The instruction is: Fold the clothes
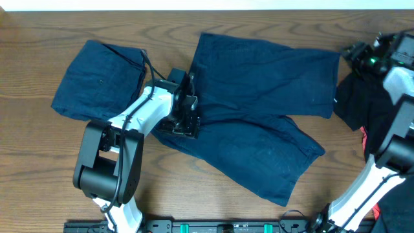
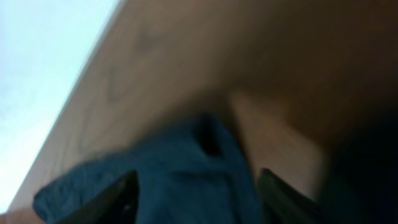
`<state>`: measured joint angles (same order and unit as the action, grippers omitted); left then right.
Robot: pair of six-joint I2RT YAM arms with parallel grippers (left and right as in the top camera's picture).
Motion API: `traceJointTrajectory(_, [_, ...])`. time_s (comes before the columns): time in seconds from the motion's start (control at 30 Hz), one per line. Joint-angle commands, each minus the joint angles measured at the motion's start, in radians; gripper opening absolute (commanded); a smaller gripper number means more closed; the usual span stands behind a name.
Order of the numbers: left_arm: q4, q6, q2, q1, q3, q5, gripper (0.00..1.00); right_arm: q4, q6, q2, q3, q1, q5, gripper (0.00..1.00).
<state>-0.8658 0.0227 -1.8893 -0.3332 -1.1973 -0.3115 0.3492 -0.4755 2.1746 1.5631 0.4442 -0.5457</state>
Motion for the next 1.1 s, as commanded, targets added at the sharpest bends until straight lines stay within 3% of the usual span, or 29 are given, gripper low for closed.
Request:
traceJointTrajectory(0.0, [-0.040, -0.003, 0.026, 0.001, -0.074, -0.002, 0.69, 0.128, 0.092, -0.097, 0.016, 0.022, 0.000, 0.43])
traceJointTrajectory(0.13, [-0.073, -0.003, 0.065, 0.001, -0.152, -0.010, 0.68, 0.318, 0.115, -0.105, 0.015, -0.005, -0.009, 0.15])
traceJointTrajectory(0.23, [-0.126, -0.008, 0.085, 0.001, -0.236, -0.021, 0.68, 0.423, 0.188, -0.105, 0.012, -0.055, -0.010, 0.04])
traceJointTrajectory(0.33, [-0.131, -0.053, 0.092, 0.001, -0.310, -0.020, 0.68, 0.521, 0.211, -0.105, 0.012, -0.096, 0.039, 0.04])
traceJointTrajectory(0.43, [-0.074, -0.083, 0.092, 0.001, -0.345, -0.021, 0.68, 0.600, 0.146, -0.105, 0.002, -0.142, 0.188, 0.01])
traceJointTrajectory(0.83, [0.067, -0.098, 0.086, 0.000, -0.345, -0.086, 0.67, 0.610, -0.107, -0.104, -0.237, -0.246, 0.721, 0.01])
traceJointTrajectory(1.07, [0.252, -0.109, 0.018, 0.000, -0.345, -0.093, 0.67, 0.628, -0.072, -0.104, -0.294, -0.241, 0.733, 0.01])
